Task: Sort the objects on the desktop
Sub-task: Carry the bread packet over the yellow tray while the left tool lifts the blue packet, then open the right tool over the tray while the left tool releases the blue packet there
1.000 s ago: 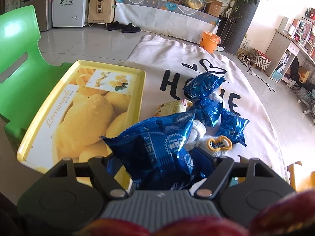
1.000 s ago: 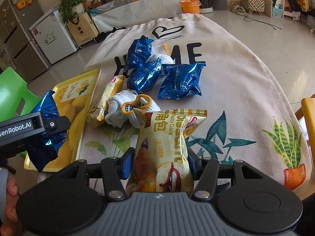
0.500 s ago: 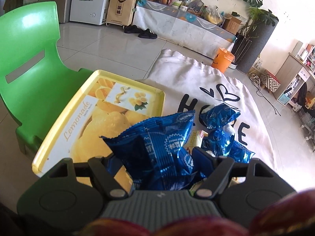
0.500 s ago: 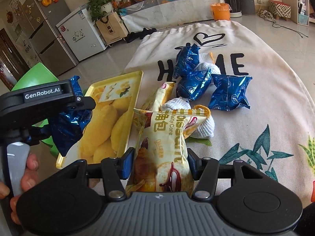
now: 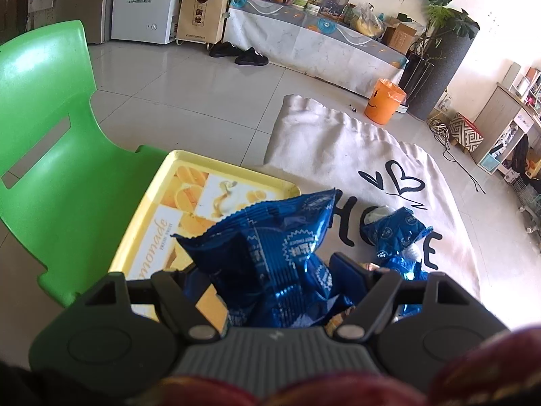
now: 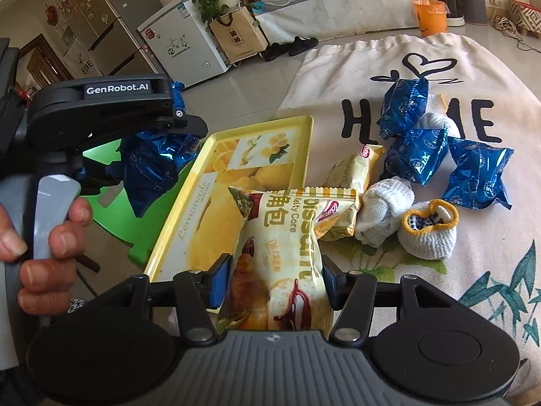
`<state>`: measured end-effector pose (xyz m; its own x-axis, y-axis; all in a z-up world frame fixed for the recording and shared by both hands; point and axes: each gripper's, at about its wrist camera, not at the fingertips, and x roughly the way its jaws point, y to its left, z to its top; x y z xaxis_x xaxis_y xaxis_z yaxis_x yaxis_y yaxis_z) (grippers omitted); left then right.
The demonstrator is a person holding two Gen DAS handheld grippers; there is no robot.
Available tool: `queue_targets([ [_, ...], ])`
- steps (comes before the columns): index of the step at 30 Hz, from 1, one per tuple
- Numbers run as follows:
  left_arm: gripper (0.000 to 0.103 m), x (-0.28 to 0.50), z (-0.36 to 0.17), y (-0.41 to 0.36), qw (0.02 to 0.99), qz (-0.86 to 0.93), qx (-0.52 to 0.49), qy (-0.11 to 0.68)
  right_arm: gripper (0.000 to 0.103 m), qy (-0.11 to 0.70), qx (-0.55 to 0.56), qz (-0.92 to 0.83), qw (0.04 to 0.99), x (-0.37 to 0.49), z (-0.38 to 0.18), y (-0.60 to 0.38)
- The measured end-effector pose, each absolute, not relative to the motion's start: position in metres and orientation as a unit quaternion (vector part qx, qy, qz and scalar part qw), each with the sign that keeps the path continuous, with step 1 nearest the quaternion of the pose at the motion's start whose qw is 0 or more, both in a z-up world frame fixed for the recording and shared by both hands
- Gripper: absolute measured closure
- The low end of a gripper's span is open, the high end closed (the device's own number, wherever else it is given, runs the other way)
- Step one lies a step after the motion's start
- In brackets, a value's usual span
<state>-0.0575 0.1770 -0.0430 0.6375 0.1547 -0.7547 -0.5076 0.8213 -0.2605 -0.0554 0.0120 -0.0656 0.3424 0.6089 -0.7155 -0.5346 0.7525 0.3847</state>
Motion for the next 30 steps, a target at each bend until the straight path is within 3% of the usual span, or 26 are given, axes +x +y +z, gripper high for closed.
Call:
queue_targets([
  [24, 0.026, -0.015, -0.070, 0.253, 0.831, 0.234, -0.288, 0.414, 0.047, 0.458, 0.046, 0.409, 0.788, -0.025, -0.106, 0.113],
  [30, 0.022, -0.015, -0.071, 0.256, 0.826, 0.244, -0.299, 0.410, 0.029, 0.448, 0.064, 0.390, 0.802, -0.019, -0.102, 0.106],
])
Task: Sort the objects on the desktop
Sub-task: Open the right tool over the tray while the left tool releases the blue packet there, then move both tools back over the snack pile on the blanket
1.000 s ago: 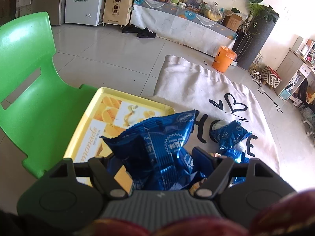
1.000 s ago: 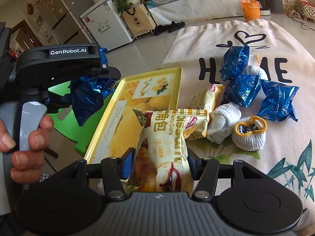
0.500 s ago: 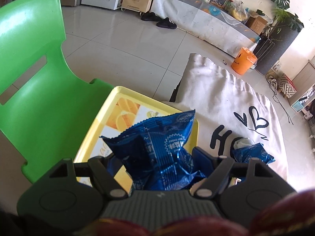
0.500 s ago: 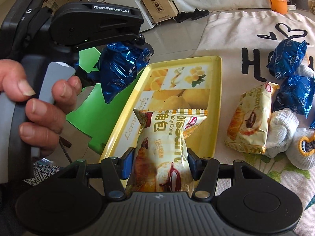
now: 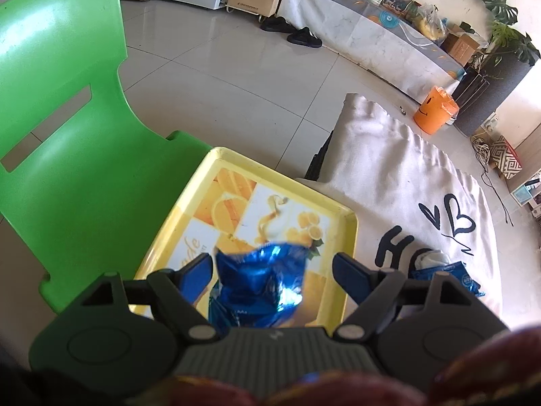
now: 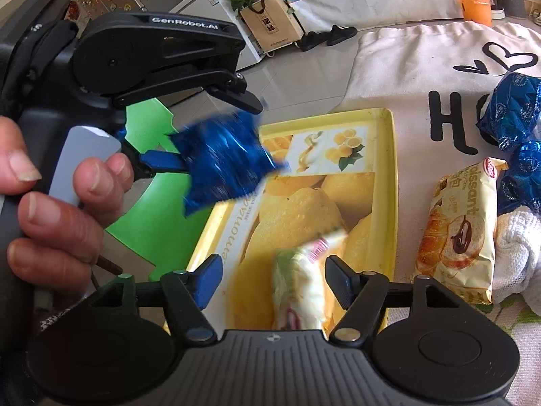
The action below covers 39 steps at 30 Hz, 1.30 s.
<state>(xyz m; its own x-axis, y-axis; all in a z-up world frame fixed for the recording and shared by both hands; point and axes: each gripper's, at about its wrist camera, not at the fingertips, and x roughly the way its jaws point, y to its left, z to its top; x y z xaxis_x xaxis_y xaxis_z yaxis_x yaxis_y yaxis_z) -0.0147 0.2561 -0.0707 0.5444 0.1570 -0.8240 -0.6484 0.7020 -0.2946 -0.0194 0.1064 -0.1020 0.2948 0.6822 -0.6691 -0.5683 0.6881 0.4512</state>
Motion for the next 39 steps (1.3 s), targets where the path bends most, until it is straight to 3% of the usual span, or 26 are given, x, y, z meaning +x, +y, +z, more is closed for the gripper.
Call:
queue_targets([
  [15, 0.021, -0.021, -0.066, 0.238, 0.835, 0.224, -0.292, 0.409, 0.028, 0.445, 0.031, 0.378, 0.811, -0.035, -0.092, 0.082],
  [18, 0.007, -0.022, -0.065, 0.232, 0.839, 0.216, -0.289, 0.408, 0.027, 0.444, 0.019, 0.368, 0.817, -0.039, -0.087, 0.073],
  [33, 0.007, -0.032, -0.071, 0.186, 0.844, 0.168, -0.287, 0.420, 0.023, 0.465, 0.026, 0.264, 0.844, -0.049, -0.069, 0.001],
  [39, 0.001, -0.044, -0.071, 0.165, 0.851, 0.156, -0.271, 0.421, 0.022, 0.465, 0.034, 0.234, 0.853, -0.053, -0.063, -0.025],
])
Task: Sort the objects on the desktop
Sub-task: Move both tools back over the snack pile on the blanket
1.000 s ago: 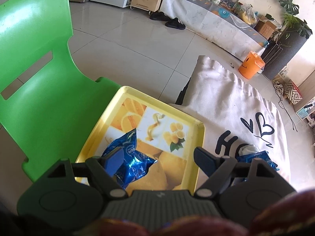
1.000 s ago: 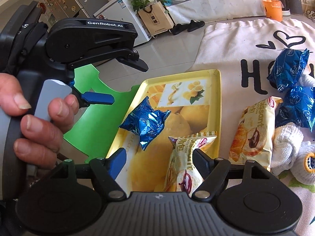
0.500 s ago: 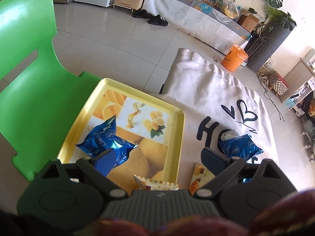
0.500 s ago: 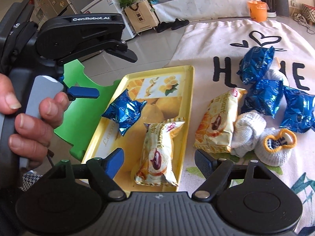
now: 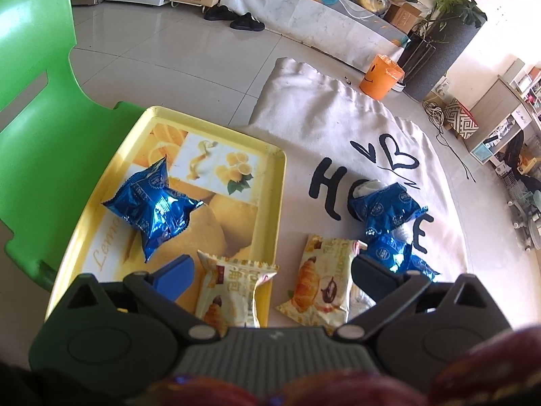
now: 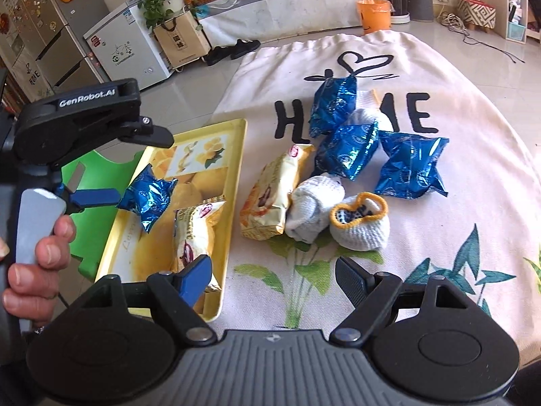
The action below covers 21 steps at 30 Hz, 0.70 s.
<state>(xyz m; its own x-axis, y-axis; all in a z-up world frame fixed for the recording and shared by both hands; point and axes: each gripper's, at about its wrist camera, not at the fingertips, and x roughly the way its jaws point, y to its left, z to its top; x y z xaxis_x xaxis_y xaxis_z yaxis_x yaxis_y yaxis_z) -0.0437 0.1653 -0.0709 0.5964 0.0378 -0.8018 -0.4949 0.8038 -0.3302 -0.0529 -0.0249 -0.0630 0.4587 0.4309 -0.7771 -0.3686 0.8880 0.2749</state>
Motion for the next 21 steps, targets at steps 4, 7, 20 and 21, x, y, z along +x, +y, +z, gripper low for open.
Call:
queue_targets([
  [4, 0.001, -0.054, -0.073, 0.153, 0.853, 0.147, -0.270, 0.422, 0.022, 0.469, 0.027, 0.218, 0.856, -0.052, -0.062, -0.040],
  [7, 0.001, -0.060, -0.075, 0.144, 0.854, 0.130, -0.269, 0.426, 0.022, 0.470, 0.036, 0.206, 0.858, -0.051, -0.062, -0.052],
  [20, 0.001, -0.092, -0.099, 0.104, 0.835, 0.110, -0.294, 0.451, 0.020, 0.473, 0.069, 0.165, 0.863, -0.047, -0.059, -0.099],
  [21, 0.001, -0.094, -0.100, 0.101, 0.834, 0.110, -0.295, 0.453, 0.020, 0.474, 0.072, 0.162, 0.863, -0.046, -0.059, -0.103],
])
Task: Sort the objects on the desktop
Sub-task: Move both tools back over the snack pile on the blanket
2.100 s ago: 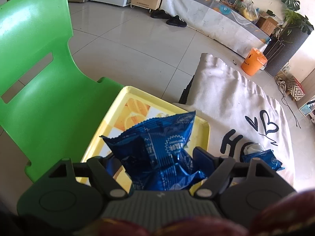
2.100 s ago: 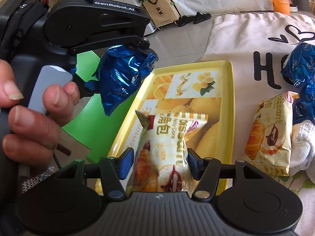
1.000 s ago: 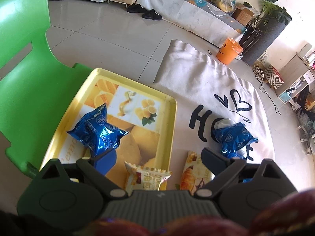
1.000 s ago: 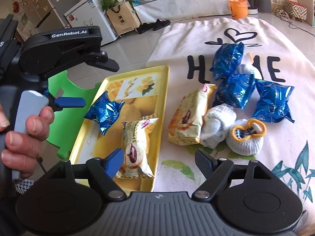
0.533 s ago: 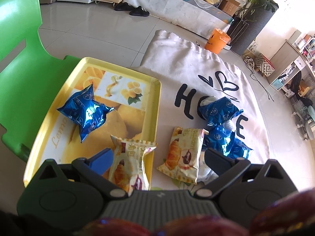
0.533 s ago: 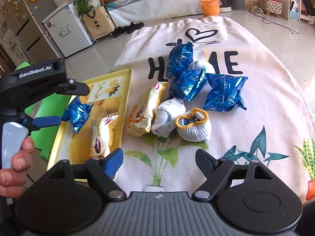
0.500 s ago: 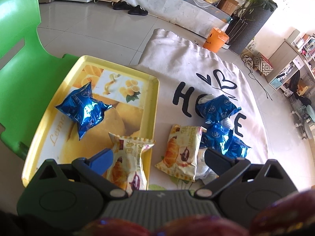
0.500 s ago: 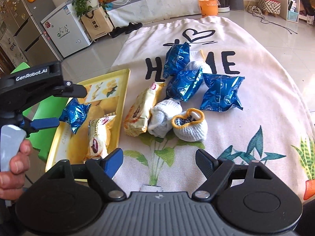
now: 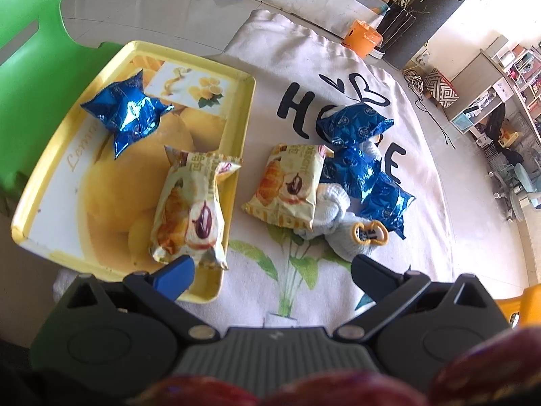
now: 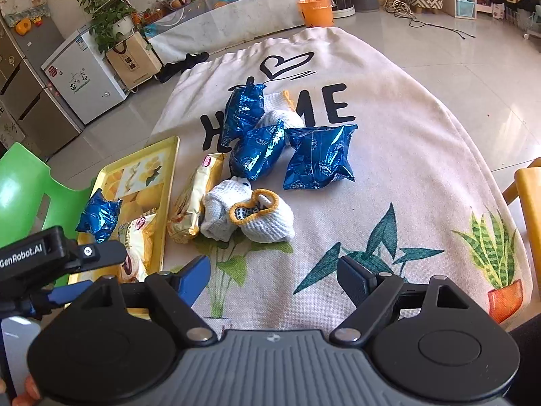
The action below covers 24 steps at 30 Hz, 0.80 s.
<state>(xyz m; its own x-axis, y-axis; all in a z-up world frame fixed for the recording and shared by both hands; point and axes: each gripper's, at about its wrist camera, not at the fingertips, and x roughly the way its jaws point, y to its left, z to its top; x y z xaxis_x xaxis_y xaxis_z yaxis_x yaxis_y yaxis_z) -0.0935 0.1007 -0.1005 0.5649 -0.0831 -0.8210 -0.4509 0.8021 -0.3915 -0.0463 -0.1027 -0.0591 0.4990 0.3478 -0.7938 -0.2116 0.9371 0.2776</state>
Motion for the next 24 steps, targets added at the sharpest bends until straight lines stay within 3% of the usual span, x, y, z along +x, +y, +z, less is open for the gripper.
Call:
queue_targets([
  [24, 0.001, -0.088, -0.114, 0.030, 0.804, 0.138, -0.336, 0.470, 0.020, 0.506, 0.168, 0.098, 0.840, -0.015, -0.071, -0.173],
])
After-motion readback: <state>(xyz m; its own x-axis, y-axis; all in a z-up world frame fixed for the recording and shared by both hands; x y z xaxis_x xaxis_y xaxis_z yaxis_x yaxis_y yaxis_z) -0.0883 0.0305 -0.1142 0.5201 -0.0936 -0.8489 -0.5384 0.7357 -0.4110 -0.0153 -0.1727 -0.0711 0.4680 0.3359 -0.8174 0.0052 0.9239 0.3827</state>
